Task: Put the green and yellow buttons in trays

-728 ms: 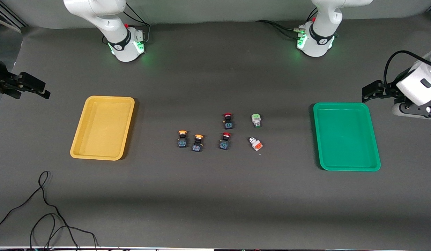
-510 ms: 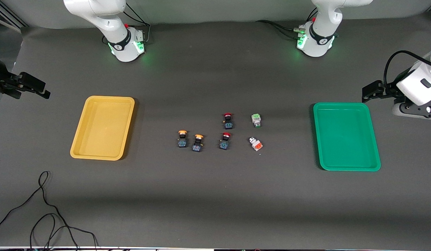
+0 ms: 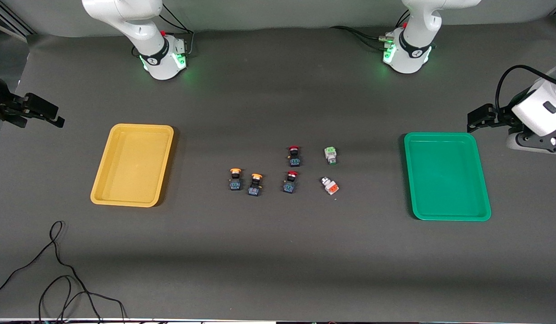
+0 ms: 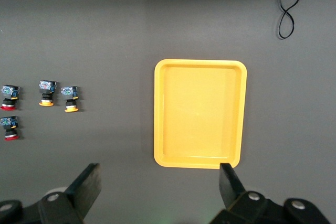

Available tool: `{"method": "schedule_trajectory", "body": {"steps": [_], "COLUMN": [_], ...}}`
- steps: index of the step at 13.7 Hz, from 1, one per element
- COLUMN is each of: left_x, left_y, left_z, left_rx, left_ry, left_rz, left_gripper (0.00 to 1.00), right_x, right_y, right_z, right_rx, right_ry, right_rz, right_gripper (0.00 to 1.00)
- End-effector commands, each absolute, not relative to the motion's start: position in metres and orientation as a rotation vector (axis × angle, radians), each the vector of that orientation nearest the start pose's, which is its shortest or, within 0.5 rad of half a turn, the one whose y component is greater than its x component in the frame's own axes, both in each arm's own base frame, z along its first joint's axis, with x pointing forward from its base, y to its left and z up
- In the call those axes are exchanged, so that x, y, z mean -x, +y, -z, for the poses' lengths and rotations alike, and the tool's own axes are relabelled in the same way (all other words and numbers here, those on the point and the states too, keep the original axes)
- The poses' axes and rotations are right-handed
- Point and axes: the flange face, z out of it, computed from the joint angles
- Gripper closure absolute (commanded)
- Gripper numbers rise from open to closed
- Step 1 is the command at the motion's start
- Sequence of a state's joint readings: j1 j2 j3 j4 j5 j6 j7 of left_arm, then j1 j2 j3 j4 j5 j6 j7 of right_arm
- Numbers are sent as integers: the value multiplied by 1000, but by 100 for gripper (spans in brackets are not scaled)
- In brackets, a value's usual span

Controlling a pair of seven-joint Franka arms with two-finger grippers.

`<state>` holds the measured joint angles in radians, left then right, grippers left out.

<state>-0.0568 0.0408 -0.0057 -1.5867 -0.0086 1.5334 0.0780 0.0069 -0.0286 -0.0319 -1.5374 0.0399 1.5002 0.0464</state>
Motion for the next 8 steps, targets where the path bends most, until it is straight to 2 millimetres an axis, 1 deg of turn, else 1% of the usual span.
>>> {"method": "schedule_trajectory", "body": {"steps": [1, 4, 5, 8], "left_x": [-559, -559, -559, -556], "left_y": [-34, -35, -35, -45], "left_z": [-598, -598, -598, -597], "left_rx": [3141, 3142, 3145, 3140], "left_ry": [239, 239, 215, 219], "left_rz": [-123, -123, -123, -133], "left_gripper": [0, 0, 0, 0], "right_x": [-537, -537, -537, -538], "right_y": [-10, -10, -10, -11], "right_z": [-656, -656, -656, -654], "right_rx": [3078, 3078, 3078, 3078], "right_ry": [133, 133, 133, 133], "right_rz": [3, 3, 3, -4], "right_gripper": [0, 0, 0, 0]}}
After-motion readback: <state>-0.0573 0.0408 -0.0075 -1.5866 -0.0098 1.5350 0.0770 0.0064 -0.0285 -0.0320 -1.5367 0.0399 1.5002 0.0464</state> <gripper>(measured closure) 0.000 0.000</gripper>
